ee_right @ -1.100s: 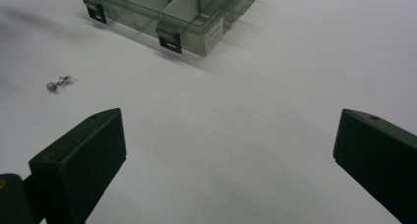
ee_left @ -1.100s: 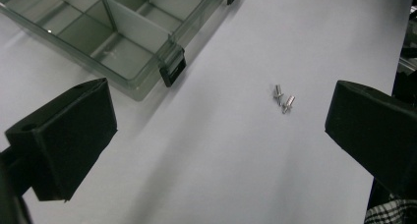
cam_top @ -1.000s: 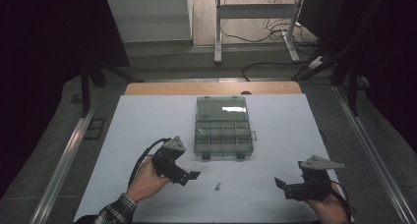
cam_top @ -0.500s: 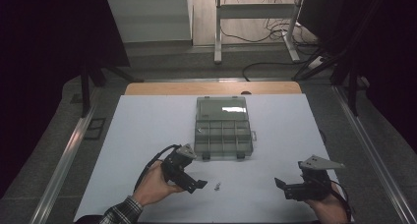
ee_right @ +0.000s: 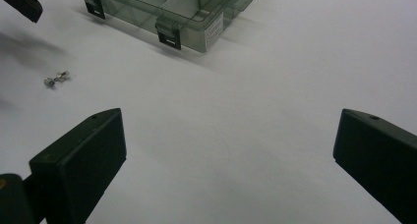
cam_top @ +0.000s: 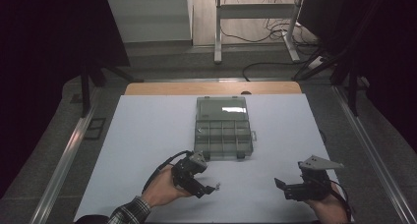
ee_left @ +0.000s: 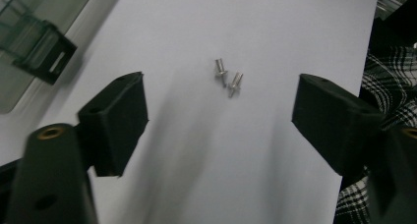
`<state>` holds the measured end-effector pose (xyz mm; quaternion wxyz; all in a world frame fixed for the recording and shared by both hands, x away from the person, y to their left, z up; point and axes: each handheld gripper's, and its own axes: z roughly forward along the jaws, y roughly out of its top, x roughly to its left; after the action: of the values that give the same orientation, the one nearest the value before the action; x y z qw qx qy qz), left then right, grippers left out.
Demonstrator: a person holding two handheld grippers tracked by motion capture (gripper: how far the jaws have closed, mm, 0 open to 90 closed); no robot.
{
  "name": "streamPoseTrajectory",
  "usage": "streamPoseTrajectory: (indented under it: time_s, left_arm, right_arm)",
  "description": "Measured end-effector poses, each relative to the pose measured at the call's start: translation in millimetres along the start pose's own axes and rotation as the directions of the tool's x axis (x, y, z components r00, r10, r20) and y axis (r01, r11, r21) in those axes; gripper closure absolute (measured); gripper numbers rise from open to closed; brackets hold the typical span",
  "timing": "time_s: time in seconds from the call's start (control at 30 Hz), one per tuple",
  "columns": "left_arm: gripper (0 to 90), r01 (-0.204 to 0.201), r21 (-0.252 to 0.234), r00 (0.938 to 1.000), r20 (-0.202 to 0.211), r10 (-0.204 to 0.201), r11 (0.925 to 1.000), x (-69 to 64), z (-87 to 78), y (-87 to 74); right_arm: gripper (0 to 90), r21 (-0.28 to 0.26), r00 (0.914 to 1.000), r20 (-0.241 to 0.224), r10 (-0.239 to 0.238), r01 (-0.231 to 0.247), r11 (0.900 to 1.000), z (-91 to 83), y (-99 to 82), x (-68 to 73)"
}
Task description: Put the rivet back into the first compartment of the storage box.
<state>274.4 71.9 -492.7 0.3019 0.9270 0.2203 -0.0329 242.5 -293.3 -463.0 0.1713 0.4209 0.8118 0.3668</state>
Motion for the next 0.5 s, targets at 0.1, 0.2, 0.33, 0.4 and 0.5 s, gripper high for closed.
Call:
streamPoseTrajectory:
  time_s: [0.1,0.2,0.33,0.4,0.5]
  left_arm:
    - [30.0,-0.005,0.003,0.9999,0.015,0.005,1.0000,-2.2,3.5,1.7]
    - [38.8,-0.009,0.010,0.9996,0.026,0.009,0.9999,-3.2,6.9,2.9]
    - [48.8,-0.004,0.008,0.9992,0.039,0.004,1.0000,-4.9,12.7,4.5]
    - [53.2,0.000,0.014,0.9991,0.043,0.000,0.9999,-6.0,15.8,5.7]
    - [60.0,0.003,0.019,0.9991,0.043,-0.004,0.9998,-7.2,20.8,7.1]
  right_arm:
    - [0.0,0.002,1.0000,0.001,-0.002,0.002,1.0000,0.2,0.0,0.3]
    - [0.0,0.003,1.0000,0.002,-0.002,0.002,1.0000,0.2,-0.1,0.4]
    - [0.0,0.006,1.0000,0.002,-0.004,0.004,1.0000,0.2,-0.1,0.4]
    - [0.0,0.006,1.0000,0.002,-0.004,0.004,1.0000,0.2,-0.1,0.4]
    - [0.0,0.005,1.0000,0.003,-0.005,0.005,1.0000,0.3,-0.2,0.5]
